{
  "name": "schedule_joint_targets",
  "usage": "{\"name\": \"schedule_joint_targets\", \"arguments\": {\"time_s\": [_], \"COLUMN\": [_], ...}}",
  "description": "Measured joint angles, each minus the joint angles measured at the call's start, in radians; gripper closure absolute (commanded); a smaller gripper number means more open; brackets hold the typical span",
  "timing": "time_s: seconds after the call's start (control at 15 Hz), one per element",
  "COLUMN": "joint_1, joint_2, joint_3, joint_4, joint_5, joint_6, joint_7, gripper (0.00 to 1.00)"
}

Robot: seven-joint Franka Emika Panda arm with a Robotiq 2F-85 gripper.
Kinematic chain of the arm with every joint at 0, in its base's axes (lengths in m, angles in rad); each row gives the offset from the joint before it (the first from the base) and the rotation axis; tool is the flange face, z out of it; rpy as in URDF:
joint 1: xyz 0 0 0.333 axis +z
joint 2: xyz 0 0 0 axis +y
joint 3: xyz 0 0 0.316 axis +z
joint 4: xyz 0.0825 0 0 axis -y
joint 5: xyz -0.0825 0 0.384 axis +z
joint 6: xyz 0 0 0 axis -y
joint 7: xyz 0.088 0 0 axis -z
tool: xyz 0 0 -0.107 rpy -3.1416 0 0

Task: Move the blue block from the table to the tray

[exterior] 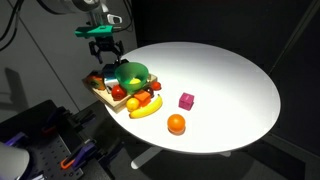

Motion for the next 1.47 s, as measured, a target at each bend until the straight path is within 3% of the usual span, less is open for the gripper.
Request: {"name": "schedule_joint_targets", "arguments": {"time_s": [0.53,1.13,1.47], "joint_1": [0.0,-0.002,-0.005], "joint_2": [-0.098,-0.157,-0.21], "joint_3": [-0.008,-0.047,-0.061], "joint_4": [0.013,0.085,0.123], "joint_5": [0.05,0.072,0.115], "joint_6": [-0.057,-0.273,-0.419], "joint_7": [0.029,0.235,0.27], "gripper": [0.0,0.0,0.0]}}
